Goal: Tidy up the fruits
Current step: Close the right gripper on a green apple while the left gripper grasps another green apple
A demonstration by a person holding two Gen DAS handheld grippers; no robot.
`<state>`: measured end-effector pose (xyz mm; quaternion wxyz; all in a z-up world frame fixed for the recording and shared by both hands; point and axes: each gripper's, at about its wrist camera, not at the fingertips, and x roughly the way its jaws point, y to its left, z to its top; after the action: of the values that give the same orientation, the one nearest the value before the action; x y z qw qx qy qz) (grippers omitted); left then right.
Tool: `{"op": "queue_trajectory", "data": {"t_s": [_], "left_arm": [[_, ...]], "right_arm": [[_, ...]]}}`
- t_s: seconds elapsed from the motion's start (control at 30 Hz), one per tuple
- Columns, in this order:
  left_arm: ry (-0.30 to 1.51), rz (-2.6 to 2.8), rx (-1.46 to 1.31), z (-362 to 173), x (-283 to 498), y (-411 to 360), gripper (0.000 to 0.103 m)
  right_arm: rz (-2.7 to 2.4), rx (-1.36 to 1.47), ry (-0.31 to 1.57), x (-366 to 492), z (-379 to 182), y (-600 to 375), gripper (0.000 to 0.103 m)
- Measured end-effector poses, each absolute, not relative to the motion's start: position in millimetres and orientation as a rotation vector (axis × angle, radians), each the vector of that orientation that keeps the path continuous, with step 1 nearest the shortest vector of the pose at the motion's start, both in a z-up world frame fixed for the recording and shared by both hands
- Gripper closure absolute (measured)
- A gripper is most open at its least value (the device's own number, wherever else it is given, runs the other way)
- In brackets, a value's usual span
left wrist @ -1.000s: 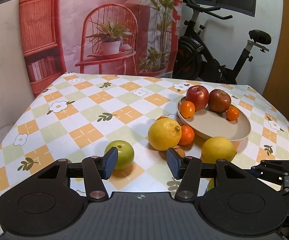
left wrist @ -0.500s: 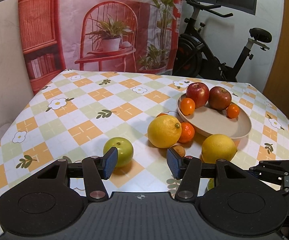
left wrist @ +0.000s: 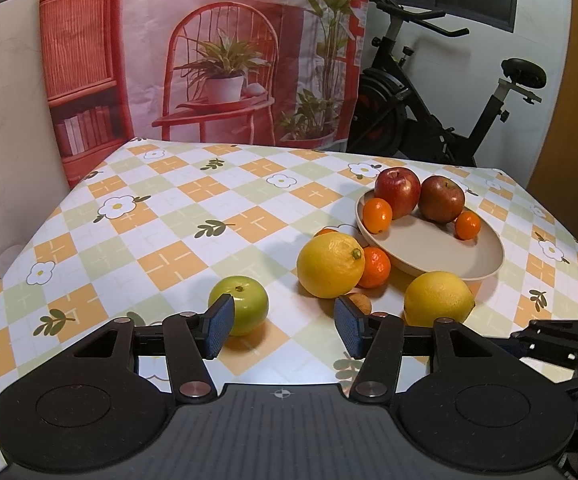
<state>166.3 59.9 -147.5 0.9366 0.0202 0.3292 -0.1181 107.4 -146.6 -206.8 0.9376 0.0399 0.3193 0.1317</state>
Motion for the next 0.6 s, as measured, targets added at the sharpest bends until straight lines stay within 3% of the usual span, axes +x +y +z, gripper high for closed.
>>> {"op": "queue_trajectory", "data": {"t_s": [0.6], "left_arm": [[0.696,-0.198,0.038,-155,206,80,0.031]], "right_arm": [[0.129,0.145,0.477,104,-167,-206,0.060]]}}
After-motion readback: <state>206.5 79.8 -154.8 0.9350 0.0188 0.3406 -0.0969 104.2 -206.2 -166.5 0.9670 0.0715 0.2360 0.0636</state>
